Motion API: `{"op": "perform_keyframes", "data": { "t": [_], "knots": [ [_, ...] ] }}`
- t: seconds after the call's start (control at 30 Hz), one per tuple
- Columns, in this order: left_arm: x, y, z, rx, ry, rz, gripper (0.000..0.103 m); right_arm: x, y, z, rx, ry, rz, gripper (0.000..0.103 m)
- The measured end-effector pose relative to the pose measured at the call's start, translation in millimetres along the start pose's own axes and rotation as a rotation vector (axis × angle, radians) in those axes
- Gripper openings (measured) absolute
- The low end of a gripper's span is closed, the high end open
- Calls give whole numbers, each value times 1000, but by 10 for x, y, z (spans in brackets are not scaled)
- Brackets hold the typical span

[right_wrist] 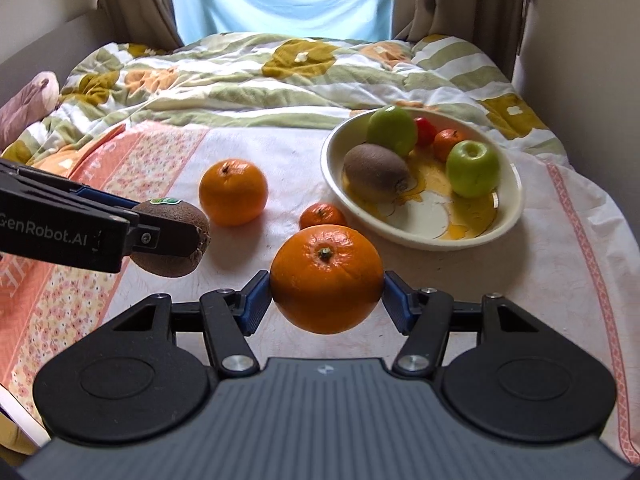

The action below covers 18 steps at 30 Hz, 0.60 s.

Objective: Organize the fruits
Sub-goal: 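Carry the kiwi and orange in both tools over the bowl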

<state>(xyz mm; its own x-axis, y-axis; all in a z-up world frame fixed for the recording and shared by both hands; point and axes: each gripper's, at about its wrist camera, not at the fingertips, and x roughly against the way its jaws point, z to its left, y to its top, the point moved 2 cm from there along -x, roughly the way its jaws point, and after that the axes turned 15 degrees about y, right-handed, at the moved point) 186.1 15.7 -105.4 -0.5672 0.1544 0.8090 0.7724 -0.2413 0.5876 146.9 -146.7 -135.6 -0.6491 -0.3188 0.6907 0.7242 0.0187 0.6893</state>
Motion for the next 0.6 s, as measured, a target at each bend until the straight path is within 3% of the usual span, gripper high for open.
{"op": "perform_keyframes", "data": {
  "t": [0.3,0.6],
  "knots": [
    [233,301,-265,-11,-26,-72,66,429,219,-333,-43,-33,-58,75],
    [92,634,-729,18,-29,-82,66,598,441,-890,-35,-4,-66,75]
  ]
}}
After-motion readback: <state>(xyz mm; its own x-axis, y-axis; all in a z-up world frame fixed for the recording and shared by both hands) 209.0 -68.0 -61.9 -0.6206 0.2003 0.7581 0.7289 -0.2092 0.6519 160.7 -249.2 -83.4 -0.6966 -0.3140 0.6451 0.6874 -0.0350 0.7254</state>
